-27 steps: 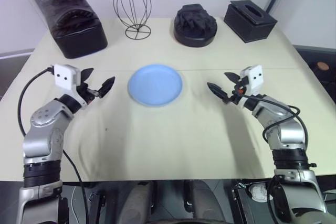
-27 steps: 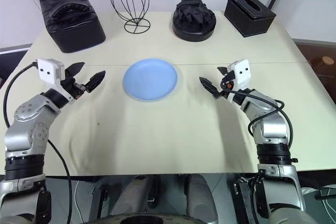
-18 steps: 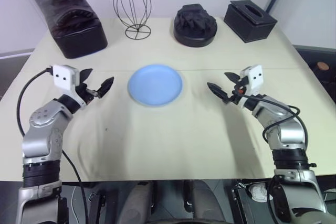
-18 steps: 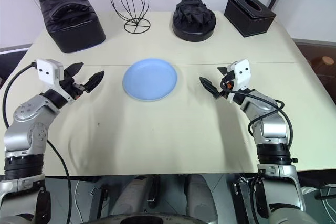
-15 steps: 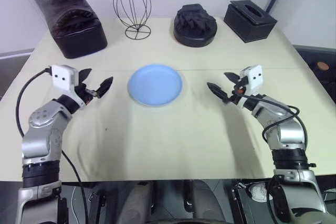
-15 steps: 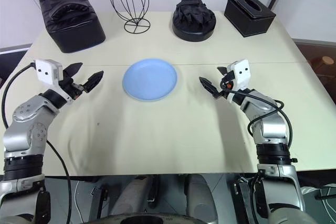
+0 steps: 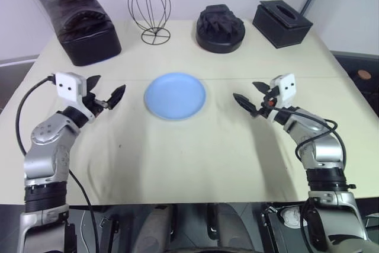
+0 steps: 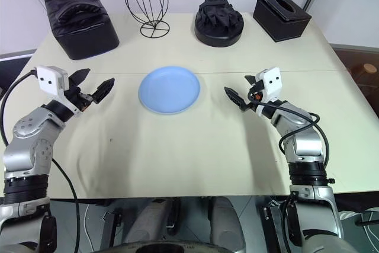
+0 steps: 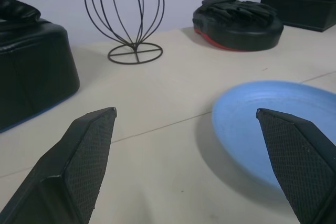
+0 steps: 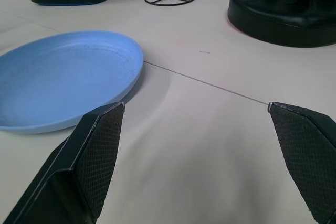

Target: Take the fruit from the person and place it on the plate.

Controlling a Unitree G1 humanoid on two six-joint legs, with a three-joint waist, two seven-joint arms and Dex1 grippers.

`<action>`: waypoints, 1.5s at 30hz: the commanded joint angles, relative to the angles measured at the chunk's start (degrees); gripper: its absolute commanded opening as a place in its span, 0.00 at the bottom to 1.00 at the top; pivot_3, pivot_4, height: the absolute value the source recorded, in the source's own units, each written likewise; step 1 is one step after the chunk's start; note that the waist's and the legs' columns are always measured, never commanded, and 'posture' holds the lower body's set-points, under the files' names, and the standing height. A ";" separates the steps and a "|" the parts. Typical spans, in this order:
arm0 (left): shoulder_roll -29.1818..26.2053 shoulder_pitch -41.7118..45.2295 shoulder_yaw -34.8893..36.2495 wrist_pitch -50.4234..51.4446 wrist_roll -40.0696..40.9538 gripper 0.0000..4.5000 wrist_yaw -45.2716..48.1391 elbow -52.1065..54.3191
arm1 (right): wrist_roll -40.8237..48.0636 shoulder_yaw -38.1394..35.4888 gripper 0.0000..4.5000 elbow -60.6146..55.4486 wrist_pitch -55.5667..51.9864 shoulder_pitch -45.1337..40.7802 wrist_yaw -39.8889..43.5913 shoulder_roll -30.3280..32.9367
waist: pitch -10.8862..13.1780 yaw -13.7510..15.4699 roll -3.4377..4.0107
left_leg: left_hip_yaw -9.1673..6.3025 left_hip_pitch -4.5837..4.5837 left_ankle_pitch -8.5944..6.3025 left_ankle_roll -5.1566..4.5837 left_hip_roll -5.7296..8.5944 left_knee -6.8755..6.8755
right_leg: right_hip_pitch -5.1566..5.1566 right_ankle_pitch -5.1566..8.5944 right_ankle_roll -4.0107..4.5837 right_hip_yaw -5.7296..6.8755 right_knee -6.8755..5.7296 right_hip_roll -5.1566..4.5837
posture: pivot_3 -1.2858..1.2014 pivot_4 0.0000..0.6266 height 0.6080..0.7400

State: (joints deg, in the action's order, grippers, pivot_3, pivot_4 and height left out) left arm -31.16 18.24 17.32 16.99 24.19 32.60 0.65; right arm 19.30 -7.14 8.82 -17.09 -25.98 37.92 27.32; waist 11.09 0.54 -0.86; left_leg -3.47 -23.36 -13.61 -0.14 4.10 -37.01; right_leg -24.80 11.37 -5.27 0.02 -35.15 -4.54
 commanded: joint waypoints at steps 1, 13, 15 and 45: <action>-0.64 -0.02 1.14 -1.12 -0.12 0.99 -0.12 0.66 | 0.18 -0.46 1.00 -1.12 0.61 -1.82 0.14 0.13 | 0.00 -0.01 0.00 | 0.00 0.00 0.00 0.00 0.00 0.00 | 0.00 0.00 0.00 0.00 0.00 0.00 | 0.52 0.24 1.00; -0.56 -0.55 1.30 -1.00 0.09 0.99 -0.43 1.20 | -0.06 -0.16 1.00 -0.26 0.77 -2.59 0.56 0.01 | 0.00 -0.01 0.00 | 0.00 0.00 0.00 0.00 0.00 0.00 | 0.00 0.00 0.00 0.00 0.00 0.00 | 0.52 0.24 1.00; -0.55 -0.69 1.31 -0.92 0.17 0.99 -0.44 1.42 | -0.04 -0.16 1.00 -0.28 0.75 -2.63 0.60 0.03 | 0.00 -0.03 0.00 | 0.00 0.00 0.00 0.00 0.00 0.00 | 0.00 0.00 0.00 0.00 0.00 0.00 | 0.52 0.24 1.00; -6.09 2.71 2.59 5.47 11.73 0.99 10.72 7.96 | -0.33 -0.14 1.00 -0.37 0.51 -2.21 0.88 0.08 | 0.01 -0.09 -0.01 | 0.00 -0.02 0.00 0.00 0.00 0.00 | -0.01 0.02 0.03 0.00 0.00 0.00 | 0.52 0.24 1.00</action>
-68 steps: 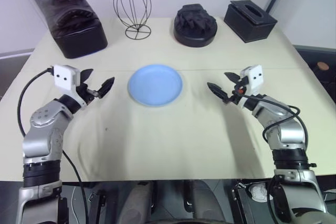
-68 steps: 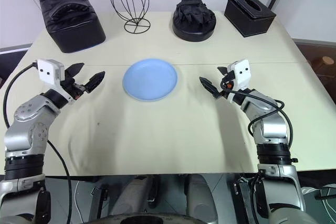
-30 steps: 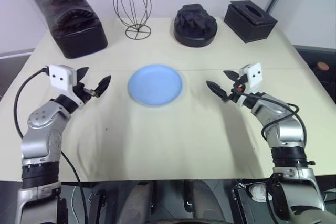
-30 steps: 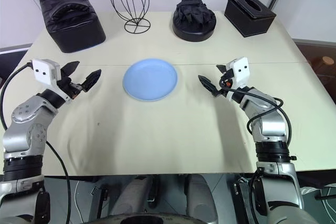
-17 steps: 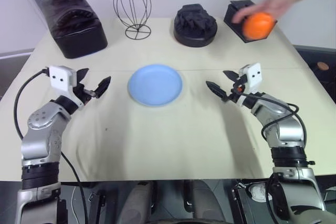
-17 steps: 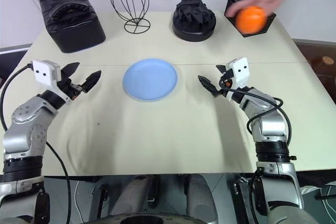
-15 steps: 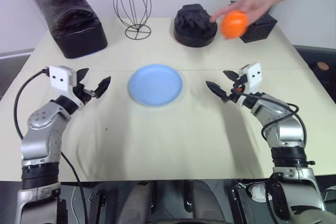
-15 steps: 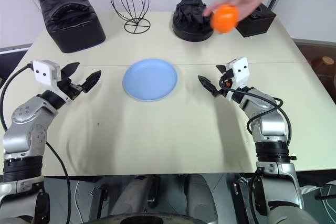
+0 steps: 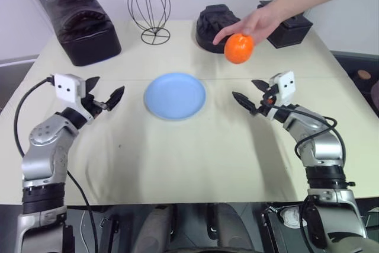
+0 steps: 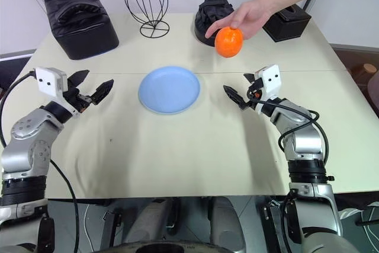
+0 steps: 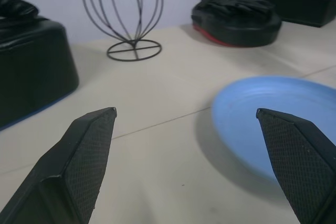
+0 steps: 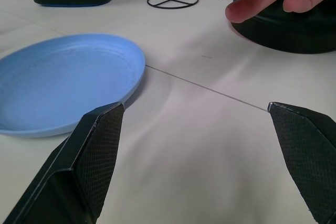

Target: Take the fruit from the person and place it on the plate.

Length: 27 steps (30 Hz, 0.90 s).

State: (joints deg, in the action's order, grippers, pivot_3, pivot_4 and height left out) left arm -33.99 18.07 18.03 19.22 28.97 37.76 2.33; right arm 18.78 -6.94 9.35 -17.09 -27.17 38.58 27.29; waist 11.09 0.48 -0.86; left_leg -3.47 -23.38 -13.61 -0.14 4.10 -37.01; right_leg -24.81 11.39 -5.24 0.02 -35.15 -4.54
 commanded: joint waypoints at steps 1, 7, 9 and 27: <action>-4.49 3.87 1.46 5.21 8.93 0.99 7.31 7.44 | 0.19 -0.35 1.00 -0.87 0.48 -1.01 0.29 0.19 | 0.01 -0.03 -0.02 | 0.00 -0.01 0.00 0.00 0.00 0.00 | 0.00 0.03 0.05 0.00 0.00 0.00 | 0.52 0.24 1.00; -8.52 10.15 -3.64 15.27 17.75 0.99 16.52 10.87 | -0.68 -0.29 1.00 -1.53 0.39 -0.18 -0.30 0.82 | 0.00 -0.08 0.00 | 0.02 0.02 0.00 -0.01 0.02 -0.01 | 0.05 0.08 0.13 0.00 0.03 0.01 | 0.52 0.24 1.00; -9.28 11.90 -6.28 15.53 16.28 0.99 18.56 10.16 | -1.71 -0.76 1.00 -3.69 0.12 1.18 -1.18 2.12 | 0.01 -0.23 0.01 | 0.01 0.02 0.01 -0.01 0.01 0.01 | 0.04 0.08 0.12 0.00 0.01 0.05 | 0.52 0.24 1.00; -4.69 15.47 -12.44 10.59 7.59 0.99 21.20 3.28 | -1.64 -3.35 1.00 -2.10 -1.24 -11.66 -9.38 1.07 | 0.02 -1.20 0.02 | 0.01 0.00 0.01 -0.02 0.00 0.00 | 0.02 0.07 0.11 -0.01 0.01 0.05 | 0.52 0.24 1.00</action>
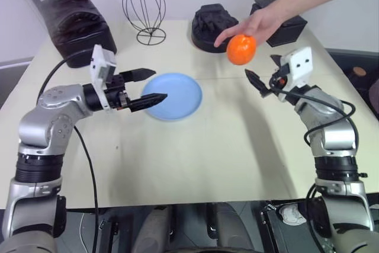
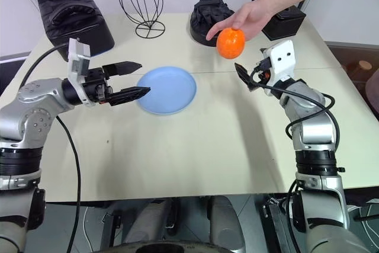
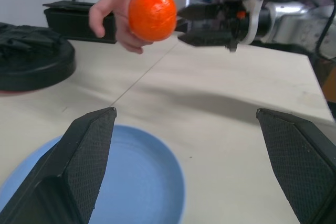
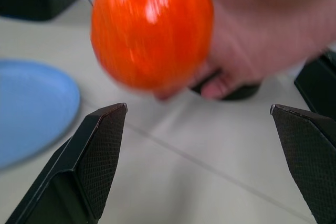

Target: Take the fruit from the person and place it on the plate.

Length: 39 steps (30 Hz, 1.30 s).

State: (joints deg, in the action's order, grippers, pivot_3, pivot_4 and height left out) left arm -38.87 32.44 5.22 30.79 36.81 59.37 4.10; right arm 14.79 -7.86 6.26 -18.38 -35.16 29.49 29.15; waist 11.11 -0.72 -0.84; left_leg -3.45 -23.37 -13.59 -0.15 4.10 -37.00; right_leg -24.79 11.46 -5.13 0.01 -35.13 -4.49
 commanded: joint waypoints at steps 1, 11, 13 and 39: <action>0.32 0.86 0.41 -0.93 -0.39 0.99 -0.51 1.84 | 2.88 -2.54 1.00 1.79 -0.21 -4.71 -0.01 -1.21 | 0.00 -0.01 0.00 | 0.00 0.00 0.00 0.00 0.00 0.00 | 0.00 0.00 0.00 0.00 0.00 0.00 | 0.52 0.24 1.00; 0.02 -2.50 1.87 -0.25 -0.87 0.99 -2.81 5.29 | 6.95 -1.05 1.00 3.52 -3.73 -8.57 4.41 -2.95 | 0.00 -0.05 0.00 | -0.01 0.00 0.00 0.00 0.00 0.04 | -0.03 -0.08 -0.14 0.00 -0.01 -0.01 | 0.52 0.24 1.00; 0.02 -3.10 2.13 -0.28 -0.83 0.99 -3.28 5.68 | 6.86 -0.93 1.00 3.79 -3.84 -8.96 4.14 -3.50 | 0.00 -0.07 0.00 | -0.01 0.00 0.00 0.00 0.00 0.03 | -0.02 -0.08 -0.14 0.00 -0.01 -0.01 | 0.52 0.24 1.00; -2.76 -10.88 4.49 -1.14 -3.05 1.00 -6.07 7.00 | 5.56 9.87 0.75 4.70 -7.74 -8.42 8.30 -14.25 | 0.02 -0.42 0.04 | -0.01 0.02 0.00 0.01 -0.04 0.17 | -0.16 -0.08 -0.12 -0.04 -0.09 0.03 | 0.52 0.24 1.00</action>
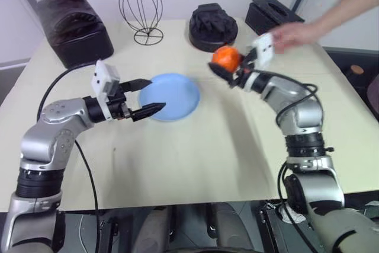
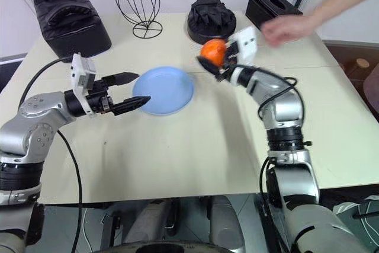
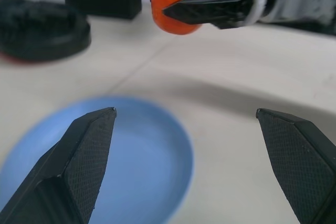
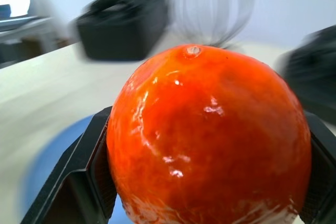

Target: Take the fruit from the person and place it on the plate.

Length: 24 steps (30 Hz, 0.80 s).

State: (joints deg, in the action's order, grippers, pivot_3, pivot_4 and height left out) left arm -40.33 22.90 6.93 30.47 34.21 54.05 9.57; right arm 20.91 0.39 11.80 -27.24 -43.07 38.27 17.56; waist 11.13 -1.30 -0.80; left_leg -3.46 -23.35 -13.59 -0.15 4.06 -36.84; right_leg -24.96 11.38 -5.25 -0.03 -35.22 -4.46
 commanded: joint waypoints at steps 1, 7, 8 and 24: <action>-1.68 -2.63 3.37 -0.51 -0.40 1.00 -1.09 2.16 | -1.39 2.54 0.75 0.38 2.21 -0.60 -1.25 -4.33 | 0.00 0.13 0.00 | 0.00 -0.03 0.00 0.01 0.01 -0.01 | -0.05 0.00 0.00 0.00 -0.01 -0.01 | 0.52 0.24 1.00; -3.82 -10.19 6.28 -0.55 -2.41 1.00 -4.57 5.97 | -6.04 5.68 0.75 12.98 11.51 -4.75 -1.66 -11.44 | 0.01 0.24 0.01 | 0.01 -0.04 -0.01 0.04 0.07 -0.01 | -0.07 -0.01 0.00 -0.02 0.00 -0.05 | 0.52 0.24 1.00; -3.36 -10.49 7.28 -0.02 -1.66 1.00 -5.75 6.72 | -6.41 5.45 0.75 15.53 13.00 -5.81 -1.52 -12.16 | 0.01 0.30 0.01 | 0.01 -0.04 -0.01 0.04 0.07 0.01 | -0.08 -0.01 0.00 -0.02 0.00 -0.06 | 0.52 0.24 1.00; 0.42 -10.18 12.90 -0.25 1.00 1.00 -13.51 9.15 | -8.53 0.05 1.00 24.50 24.88 -11.58 -1.65 -9.82 | 0.00 0.15 0.01 | -0.02 -0.05 0.04 0.13 0.08 0.11 | -0.16 -0.02 0.01 -0.02 -0.04 -0.02 | 0.52 0.24 1.00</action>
State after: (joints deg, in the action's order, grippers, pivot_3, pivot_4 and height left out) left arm -39.88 11.50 16.97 31.78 34.44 41.53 18.08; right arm 11.05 2.37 40.16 -3.22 -52.57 36.87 7.11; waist 11.13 -1.15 -0.80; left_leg -3.49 -23.40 -13.55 -0.02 4.13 -36.73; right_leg -25.12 11.36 -5.25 -0.05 -35.27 -4.48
